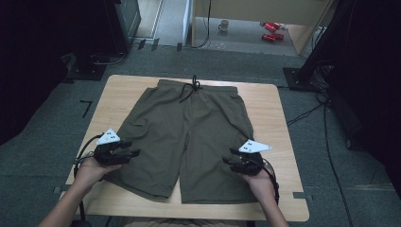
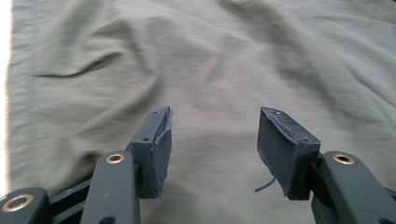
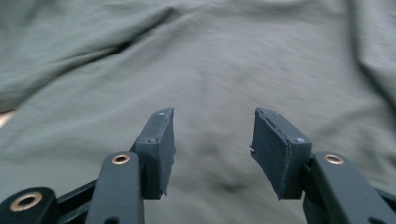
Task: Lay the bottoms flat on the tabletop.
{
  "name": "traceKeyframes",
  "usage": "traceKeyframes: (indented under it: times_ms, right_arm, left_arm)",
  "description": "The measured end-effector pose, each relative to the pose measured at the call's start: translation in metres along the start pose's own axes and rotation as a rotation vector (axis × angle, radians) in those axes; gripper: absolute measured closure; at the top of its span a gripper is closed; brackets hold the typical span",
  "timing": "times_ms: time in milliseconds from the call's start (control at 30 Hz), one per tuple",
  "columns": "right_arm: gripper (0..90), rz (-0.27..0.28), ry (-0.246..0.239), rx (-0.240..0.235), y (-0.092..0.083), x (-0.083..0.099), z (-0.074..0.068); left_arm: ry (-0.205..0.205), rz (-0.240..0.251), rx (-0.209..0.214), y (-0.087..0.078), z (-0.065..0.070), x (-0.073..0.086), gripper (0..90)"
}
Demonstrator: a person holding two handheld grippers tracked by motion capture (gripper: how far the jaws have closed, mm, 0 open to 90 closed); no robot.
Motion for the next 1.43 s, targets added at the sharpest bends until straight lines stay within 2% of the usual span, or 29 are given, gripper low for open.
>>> traceKeyframes:
  times_ms: [100,200,233,400,467,633,733,900,967,1033,1133,1233,1333,1433]
  right_arm:
    - [50.1,0.005,0.038,0.039,-0.005,0.003,0.022]
    - [57.7,0.001,0.050,0.083,-0.012,0.005,0.042]
    - [61.9,0.006,0.064,0.103,-0.015,0.005,0.049]
    - [63.3,0.013,0.129,0.184,-0.025,0.011,0.081]
    - [63.0,0.016,0.152,0.205,-0.028,0.014,0.090]
    - [61.0,0.018,0.183,0.262,-0.033,0.023,0.108]
    - [59.9,0.025,0.207,0.285,-0.036,0.026,0.118]
    - [57.8,0.005,0.235,0.343,-0.036,0.036,0.134]
    - [57.0,-0.003,0.245,0.350,-0.035,0.039,0.137]
    - [55.2,-0.020,0.244,0.360,-0.032,0.042,0.139]
    - [48.6,-0.015,0.219,0.376,-0.030,0.044,0.138]
    - [39.8,-0.019,0.226,0.404,-0.030,0.045,0.139]
    - [32.7,-0.026,0.236,0.411,-0.030,0.046,0.139]
    - [25.7,-0.036,0.230,0.405,-0.029,0.046,0.137]
  left_arm:
    - [-0.031,-0.010,-0.040,-0.003,-0.019,0.002,43.2]
    - [-0.052,0.003,-0.080,-0.008,-0.037,0.001,44.2]
    - [-0.058,0.007,-0.096,-0.009,-0.043,0.000,45.5]
    - [-0.086,0.009,-0.154,-0.012,-0.071,-0.002,55.1]
    - [-0.098,0.003,-0.175,-0.012,-0.079,-0.001,58.5]
    - [-0.110,-0.009,-0.209,-0.007,-0.097,0.005,59.6]
    - [-0.136,-0.026,-0.236,-0.003,-0.107,0.012,59.2]
    - [-0.124,-0.054,-0.268,0.003,-0.113,0.018,56.7]
    - [-0.127,-0.062,-0.279,0.005,-0.114,0.021,56.1]
    - [-0.122,-0.043,-0.291,0.006,-0.114,0.022,54.7]
    - [-0.105,-0.032,-0.311,0.008,-0.113,0.023,50.5]
    - [-0.096,-0.024,-0.323,0.008,-0.111,0.025,47.0]
    - [-0.107,-0.028,-0.337,0.008,-0.111,0.025,43.9]
    - [-0.130,-0.032,-0.363,0.008,-0.111,0.026,37.0]
Point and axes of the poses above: each handheld gripper's, and its own axes: y roughly forward along the jaws, x roughly out of its underside, z roughly to its right, the point moved 5 cm from there along y, roughly forward along the jaws, and after that the axes turned 3 degrees about y, right-handed, at the moved point
